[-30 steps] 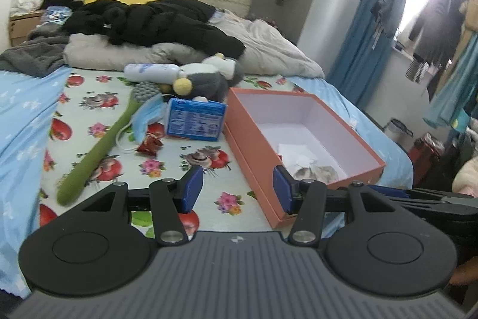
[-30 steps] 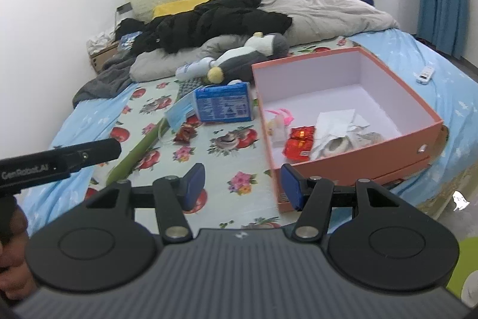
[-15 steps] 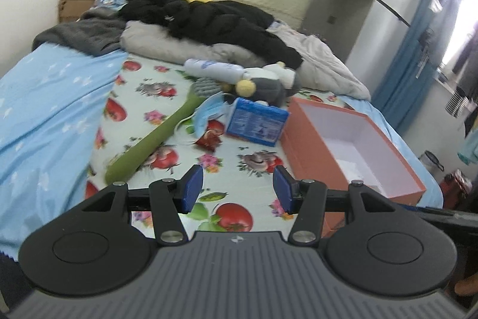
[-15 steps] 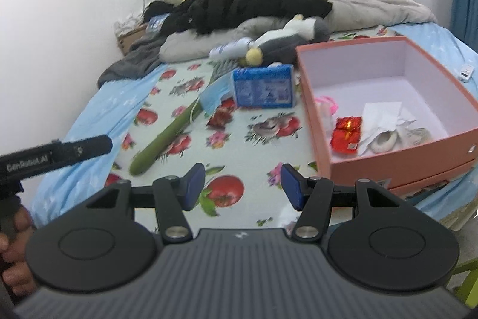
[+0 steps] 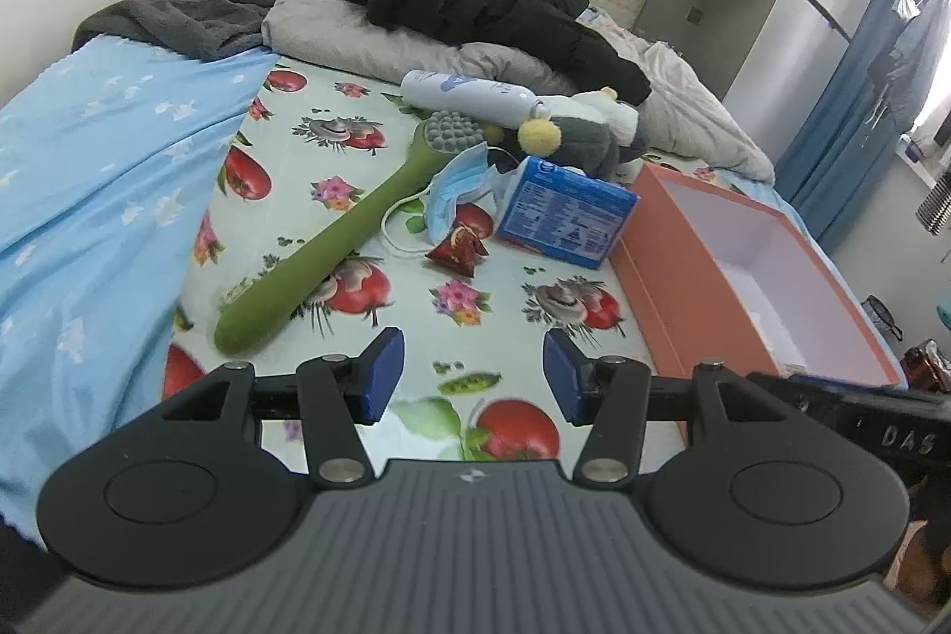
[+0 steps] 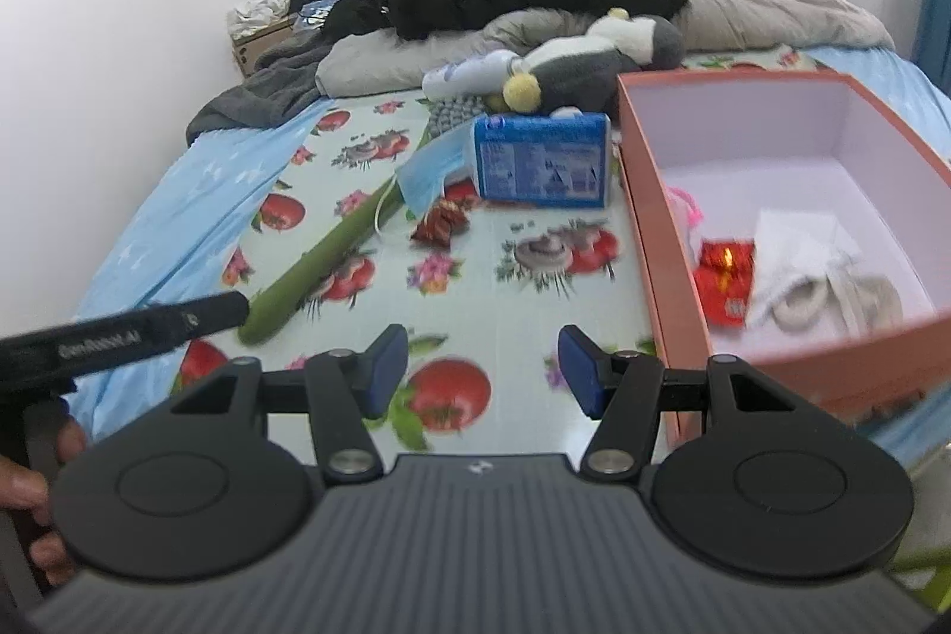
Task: Organize soft objects
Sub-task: 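Withdraw both tools from the box toward the blue tissue pack, then grasp the blue tissue pack with the right tool while the left tool grasps the red snack bag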
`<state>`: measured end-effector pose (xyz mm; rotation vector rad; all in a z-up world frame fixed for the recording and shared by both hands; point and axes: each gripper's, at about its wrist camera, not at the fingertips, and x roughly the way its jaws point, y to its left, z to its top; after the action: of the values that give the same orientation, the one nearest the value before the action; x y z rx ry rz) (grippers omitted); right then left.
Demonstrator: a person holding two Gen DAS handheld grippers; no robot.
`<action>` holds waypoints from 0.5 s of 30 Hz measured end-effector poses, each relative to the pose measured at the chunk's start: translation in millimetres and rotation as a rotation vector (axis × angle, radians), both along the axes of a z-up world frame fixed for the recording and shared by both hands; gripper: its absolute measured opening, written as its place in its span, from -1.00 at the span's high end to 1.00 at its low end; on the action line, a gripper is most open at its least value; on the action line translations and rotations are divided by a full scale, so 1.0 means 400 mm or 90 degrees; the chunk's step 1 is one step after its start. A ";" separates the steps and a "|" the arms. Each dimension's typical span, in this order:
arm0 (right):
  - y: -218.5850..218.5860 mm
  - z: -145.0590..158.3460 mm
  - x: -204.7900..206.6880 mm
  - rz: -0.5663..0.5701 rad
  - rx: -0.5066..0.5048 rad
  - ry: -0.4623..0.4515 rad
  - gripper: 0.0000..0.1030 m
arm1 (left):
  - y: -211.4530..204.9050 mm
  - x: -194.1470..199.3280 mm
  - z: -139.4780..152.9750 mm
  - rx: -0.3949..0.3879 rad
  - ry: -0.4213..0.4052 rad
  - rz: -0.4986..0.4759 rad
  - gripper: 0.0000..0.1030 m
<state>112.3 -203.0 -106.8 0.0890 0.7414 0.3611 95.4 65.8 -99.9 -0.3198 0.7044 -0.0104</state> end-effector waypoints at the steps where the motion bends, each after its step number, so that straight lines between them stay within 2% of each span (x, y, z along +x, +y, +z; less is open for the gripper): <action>1: 0.006 0.000 0.018 0.003 -0.001 -0.002 -0.14 | 0.001 0.022 -0.010 0.001 0.002 -0.002 -0.12; 9: 0.069 -0.025 0.208 0.001 0.003 -0.006 -0.14 | 0.009 0.235 -0.110 0.010 0.023 -0.028 -0.20; 12: 0.091 -0.041 0.285 -0.033 0.016 -0.001 -0.14 | 0.009 0.312 -0.149 0.012 0.026 -0.044 -0.20; 15: 0.097 -0.062 0.365 -0.076 0.063 0.021 -0.14 | 0.009 0.382 -0.186 0.011 0.029 -0.059 -0.20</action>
<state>258.2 -164.4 -131.7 0.2318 0.7474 0.2829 248.2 69.5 -174.4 -0.2710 0.7637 -0.0853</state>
